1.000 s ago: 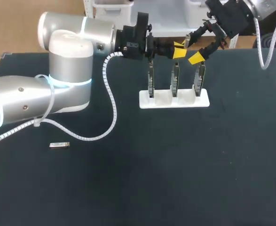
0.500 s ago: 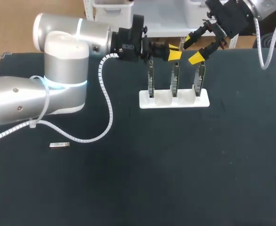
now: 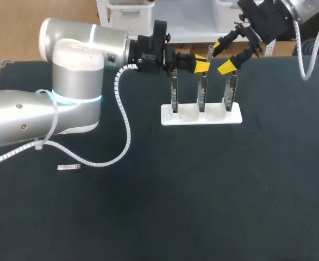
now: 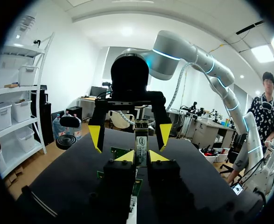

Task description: Pick up the optical module with the left hand, and insert it into the network port with the right hand.

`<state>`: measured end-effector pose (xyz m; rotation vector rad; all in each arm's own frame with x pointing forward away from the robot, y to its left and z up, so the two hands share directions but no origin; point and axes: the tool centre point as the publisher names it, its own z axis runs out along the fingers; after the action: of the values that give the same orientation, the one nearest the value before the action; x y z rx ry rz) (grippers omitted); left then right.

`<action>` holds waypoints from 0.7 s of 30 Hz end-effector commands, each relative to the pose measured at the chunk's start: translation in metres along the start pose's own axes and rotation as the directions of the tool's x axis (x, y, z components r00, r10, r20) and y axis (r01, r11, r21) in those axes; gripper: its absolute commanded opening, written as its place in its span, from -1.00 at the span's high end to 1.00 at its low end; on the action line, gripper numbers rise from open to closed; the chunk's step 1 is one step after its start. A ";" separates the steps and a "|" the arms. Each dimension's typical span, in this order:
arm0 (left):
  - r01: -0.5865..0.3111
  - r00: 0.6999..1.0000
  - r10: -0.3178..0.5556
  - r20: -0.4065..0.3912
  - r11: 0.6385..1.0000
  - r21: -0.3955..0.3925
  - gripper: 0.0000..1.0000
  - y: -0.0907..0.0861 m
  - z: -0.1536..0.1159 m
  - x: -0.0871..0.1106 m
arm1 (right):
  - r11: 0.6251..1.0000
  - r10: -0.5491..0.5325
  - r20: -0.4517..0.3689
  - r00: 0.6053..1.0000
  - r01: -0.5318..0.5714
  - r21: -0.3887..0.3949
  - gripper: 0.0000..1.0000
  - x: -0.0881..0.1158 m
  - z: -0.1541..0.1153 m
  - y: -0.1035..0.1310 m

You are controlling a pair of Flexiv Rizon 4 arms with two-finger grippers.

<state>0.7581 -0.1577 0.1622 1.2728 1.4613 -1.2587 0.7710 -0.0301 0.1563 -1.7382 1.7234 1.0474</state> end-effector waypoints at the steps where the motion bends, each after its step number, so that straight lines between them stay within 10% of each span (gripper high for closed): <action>1: -0.003 1.000 0.003 0.000 1.000 0.001 1.00 0.002 0.003 0.000 | 1.000 0.000 0.000 1.000 0.000 0.002 -1.00 0.000 0.000 0.001; 21: 0.016 1.000 -0.016 -0.023 1.000 -0.007 1.00 0.007 -0.001 0.009 | 1.000 0.000 0.000 1.000 0.000 0.002 -1.00 0.000 0.000 0.001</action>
<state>0.7622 -0.1551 0.1533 1.2766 1.4916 -1.2528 0.7710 -0.0301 0.1563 -1.7382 1.7234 1.0474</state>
